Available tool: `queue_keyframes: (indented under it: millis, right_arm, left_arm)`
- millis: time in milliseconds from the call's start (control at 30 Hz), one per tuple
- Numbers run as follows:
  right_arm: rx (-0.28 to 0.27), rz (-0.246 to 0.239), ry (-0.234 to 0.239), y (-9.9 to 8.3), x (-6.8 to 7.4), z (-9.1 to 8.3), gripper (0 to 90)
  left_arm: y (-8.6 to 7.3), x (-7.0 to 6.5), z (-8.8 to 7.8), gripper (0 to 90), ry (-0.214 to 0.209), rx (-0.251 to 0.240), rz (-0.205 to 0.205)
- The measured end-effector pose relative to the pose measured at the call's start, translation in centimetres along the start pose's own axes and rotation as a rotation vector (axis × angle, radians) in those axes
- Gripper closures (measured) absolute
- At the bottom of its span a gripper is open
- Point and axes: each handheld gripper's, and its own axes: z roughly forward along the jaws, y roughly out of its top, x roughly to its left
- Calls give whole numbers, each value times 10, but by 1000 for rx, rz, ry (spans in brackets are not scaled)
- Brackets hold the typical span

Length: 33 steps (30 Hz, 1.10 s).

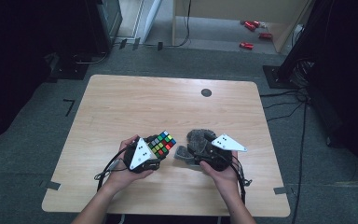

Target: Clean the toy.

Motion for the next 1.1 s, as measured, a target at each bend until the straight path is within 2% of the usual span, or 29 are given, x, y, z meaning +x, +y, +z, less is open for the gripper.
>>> queue_keyframes:
  millis: [133,267,333,433,600,767,833,900,1033,1100]
  right_arm:
    - [34,23,-83,-10,-10,9,150]
    - [68,8,-145,-17,-15,16,175]
    - [110,-4,-168,-21,-17,21,175]
    - [164,-19,-192,-27,-18,27,192]
    - [216,-21,-222,-35,-18,34,233]
    - [246,22,-238,-42,-20,38,297]
    - [241,33,-236,-44,-21,38,362]
    - [243,31,-225,-45,-20,37,475]
    - [242,28,-203,-43,-16,33,696]
    - [217,48,-175,-39,-16,27,752]
  left_arm:
    - [1,2,-1,333,-19,-4,-37]
    - [3,1,-2,333,-23,-2,-55]
    - [4,2,-3,333,-31,-4,-68]
    - [5,2,-4,334,-41,-5,-77]
    - [5,4,-4,335,-55,-4,-104]
    - [5,6,-5,336,-80,-10,-109]
    - [6,6,-7,336,-116,-23,-114]
    - [7,6,-7,337,-147,-29,-121]
    - [7,6,-6,337,-174,-27,-123]
    - [6,5,-5,338,-180,-18,-125]
